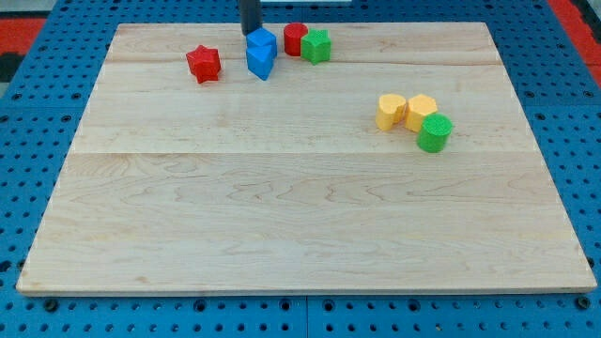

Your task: Slightly move the red star towards down

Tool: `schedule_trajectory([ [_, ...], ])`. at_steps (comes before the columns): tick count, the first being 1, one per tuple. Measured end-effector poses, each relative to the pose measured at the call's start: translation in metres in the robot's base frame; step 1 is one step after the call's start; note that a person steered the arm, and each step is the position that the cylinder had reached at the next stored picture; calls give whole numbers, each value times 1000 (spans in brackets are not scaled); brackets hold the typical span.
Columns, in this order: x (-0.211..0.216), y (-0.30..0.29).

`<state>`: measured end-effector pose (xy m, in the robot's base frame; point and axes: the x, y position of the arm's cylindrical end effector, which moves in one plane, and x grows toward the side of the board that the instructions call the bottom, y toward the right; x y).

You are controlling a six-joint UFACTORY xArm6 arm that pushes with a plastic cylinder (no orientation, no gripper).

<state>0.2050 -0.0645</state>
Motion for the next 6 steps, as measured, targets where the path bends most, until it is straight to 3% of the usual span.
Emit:
schedule_trajectory([
  [1, 2, -44],
  [3, 63, -84],
  [5, 97, -143],
  [6, 108, -102],
])
